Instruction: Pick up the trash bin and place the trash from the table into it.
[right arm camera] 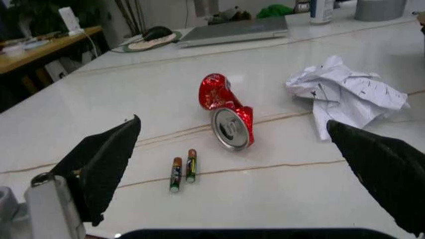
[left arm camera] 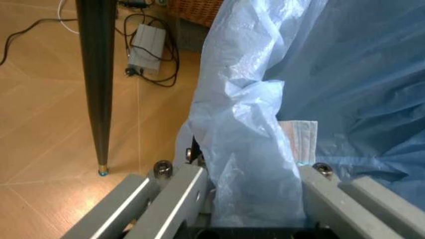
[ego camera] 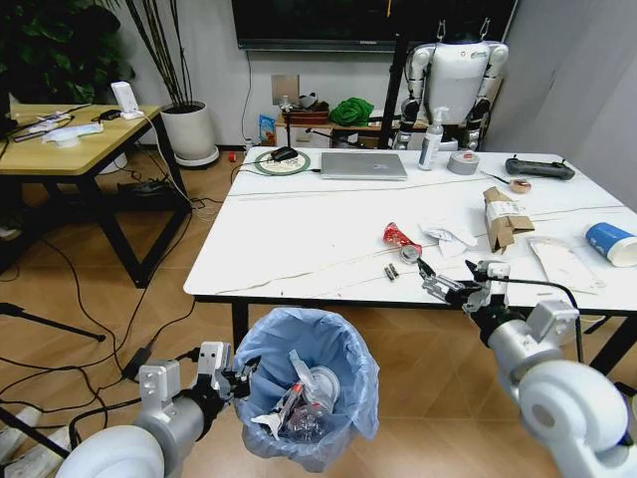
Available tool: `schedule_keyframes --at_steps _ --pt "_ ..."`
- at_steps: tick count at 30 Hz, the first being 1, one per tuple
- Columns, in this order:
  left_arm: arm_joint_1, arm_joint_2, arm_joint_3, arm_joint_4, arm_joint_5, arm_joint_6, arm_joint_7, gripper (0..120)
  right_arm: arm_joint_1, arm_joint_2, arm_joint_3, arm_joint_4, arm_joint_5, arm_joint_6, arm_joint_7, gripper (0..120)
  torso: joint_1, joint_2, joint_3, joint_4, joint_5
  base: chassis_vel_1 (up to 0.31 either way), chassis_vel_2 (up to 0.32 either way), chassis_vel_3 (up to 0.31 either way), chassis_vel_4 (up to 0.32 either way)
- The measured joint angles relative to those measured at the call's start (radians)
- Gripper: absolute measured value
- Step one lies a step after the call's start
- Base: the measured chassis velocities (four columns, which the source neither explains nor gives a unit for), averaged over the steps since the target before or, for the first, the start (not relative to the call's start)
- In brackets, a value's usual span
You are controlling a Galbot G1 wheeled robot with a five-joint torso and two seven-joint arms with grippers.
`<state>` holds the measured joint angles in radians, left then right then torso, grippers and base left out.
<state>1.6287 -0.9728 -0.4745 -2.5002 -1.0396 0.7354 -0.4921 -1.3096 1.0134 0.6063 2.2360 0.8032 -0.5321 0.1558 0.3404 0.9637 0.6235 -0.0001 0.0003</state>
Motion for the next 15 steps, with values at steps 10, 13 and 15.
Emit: schedule_keyframes --at_steps 10,13,15 --pt "0.008 0.006 -0.008 0.0 -0.002 0.0 -0.002 2 0.26 -0.087 -0.142 -0.202 0.139 -0.015 -0.022 100 0.0 0.0 0.0 0.0003 -0.0002 0.0 0.0 0.0 0.0" --pt "0.009 0.008 -0.014 0.0 -0.006 0.0 -0.003 2 0.304 -0.098 -0.184 -0.27 0.144 -0.017 -0.06 100 0.0 0.0 0.0 0.0002 -0.0002 0.0 0.0 0.0 0.0" --pt "0.009 0.009 -0.017 0.0 -0.007 0.0 -0.003 2 0.318 -0.101 -0.199 -0.299 0.141 -0.017 -0.081 100 0.0 0.0 0.0 0.0001 -0.0001 0.0 0.0 0.0 0.0"
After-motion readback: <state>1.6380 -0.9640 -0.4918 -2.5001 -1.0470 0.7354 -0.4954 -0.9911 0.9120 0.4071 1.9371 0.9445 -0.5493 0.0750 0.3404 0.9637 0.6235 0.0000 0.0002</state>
